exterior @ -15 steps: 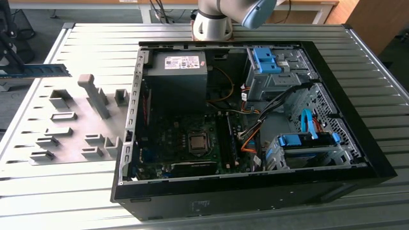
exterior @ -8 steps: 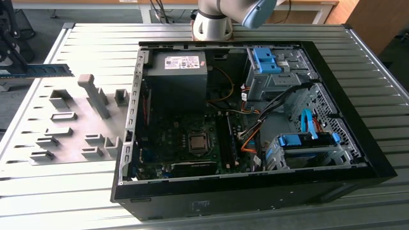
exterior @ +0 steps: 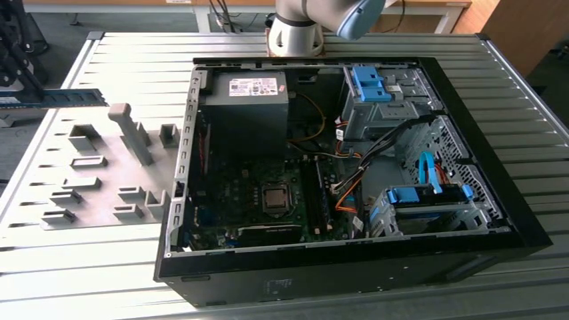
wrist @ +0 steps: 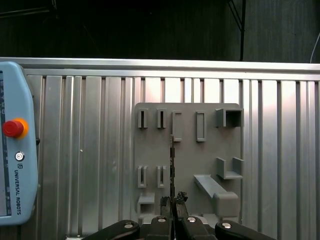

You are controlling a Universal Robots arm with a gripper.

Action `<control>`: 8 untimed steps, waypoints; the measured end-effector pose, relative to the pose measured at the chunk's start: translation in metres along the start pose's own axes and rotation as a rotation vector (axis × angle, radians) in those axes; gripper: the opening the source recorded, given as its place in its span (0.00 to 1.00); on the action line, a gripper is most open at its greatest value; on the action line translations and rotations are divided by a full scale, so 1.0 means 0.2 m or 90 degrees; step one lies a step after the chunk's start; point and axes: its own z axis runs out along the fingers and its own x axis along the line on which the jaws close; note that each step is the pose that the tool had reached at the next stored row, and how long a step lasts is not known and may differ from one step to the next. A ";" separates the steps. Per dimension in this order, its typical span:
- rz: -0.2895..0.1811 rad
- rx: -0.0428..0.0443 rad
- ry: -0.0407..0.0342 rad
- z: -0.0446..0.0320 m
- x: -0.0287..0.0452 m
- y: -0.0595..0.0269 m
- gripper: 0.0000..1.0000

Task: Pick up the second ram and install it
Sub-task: 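Pick up the second ram and move it above second insertion slot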

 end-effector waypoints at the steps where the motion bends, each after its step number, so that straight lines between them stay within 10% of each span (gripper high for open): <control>1: 0.000 0.0000 0.0000 0.000 0.000 -0.004 0.14; 8: 0.000 0.0000 0.0000 -0.001 0.000 -0.035 0.14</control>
